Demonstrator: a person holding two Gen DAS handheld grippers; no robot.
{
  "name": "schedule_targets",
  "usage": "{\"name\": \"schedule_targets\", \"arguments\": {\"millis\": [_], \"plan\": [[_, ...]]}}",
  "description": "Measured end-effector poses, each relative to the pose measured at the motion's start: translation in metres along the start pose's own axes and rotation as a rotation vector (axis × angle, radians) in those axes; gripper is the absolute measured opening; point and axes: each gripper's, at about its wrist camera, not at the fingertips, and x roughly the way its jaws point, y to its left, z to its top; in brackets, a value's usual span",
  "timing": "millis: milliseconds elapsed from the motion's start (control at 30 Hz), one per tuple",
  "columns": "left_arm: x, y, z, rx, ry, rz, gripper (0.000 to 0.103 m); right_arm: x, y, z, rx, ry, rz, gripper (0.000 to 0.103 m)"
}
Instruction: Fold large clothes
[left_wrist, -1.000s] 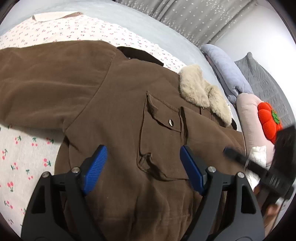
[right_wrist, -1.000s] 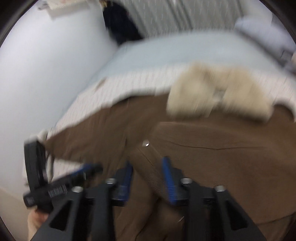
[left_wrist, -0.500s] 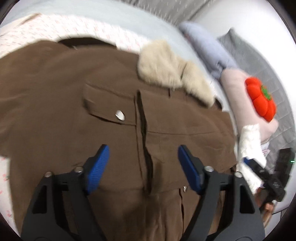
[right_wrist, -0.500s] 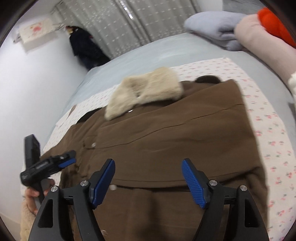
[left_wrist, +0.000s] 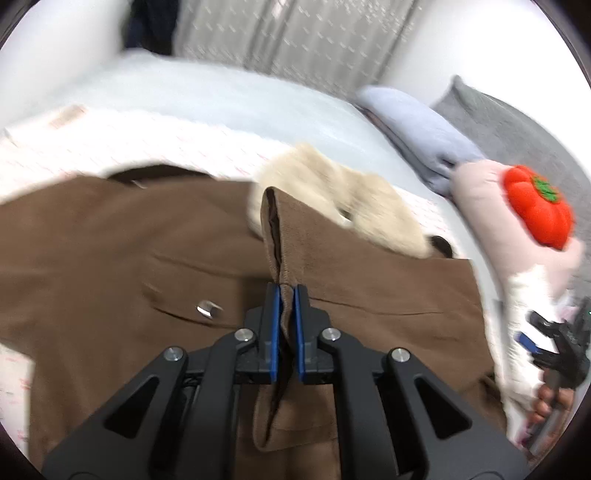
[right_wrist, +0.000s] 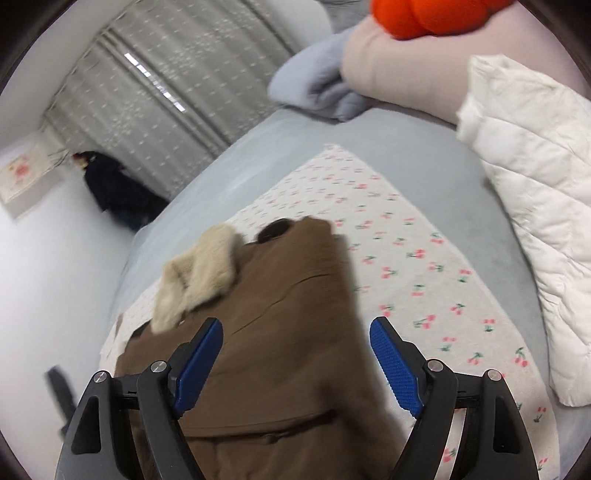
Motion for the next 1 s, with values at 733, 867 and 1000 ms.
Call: {"name": "schedule_targets", "arguments": {"millis": [733, 867, 1000], "plan": [[-0.035, 0.078, -0.021, -0.077, 0.125, 0.242, 0.082, 0.050, 0.058, -0.046, -0.266, 0.194, -0.272, 0.073], [-0.064, 0.123, -0.025, -0.163, 0.107, 0.351, 0.084, 0.033, 0.077, -0.054, -0.257, 0.200, -0.224, 0.079], [-0.085, 0.183, -0.027, -0.325, 0.095, 0.420, 0.085, 0.020, 0.098, -0.068, -0.283, 0.200, -0.229, 0.082]]}}
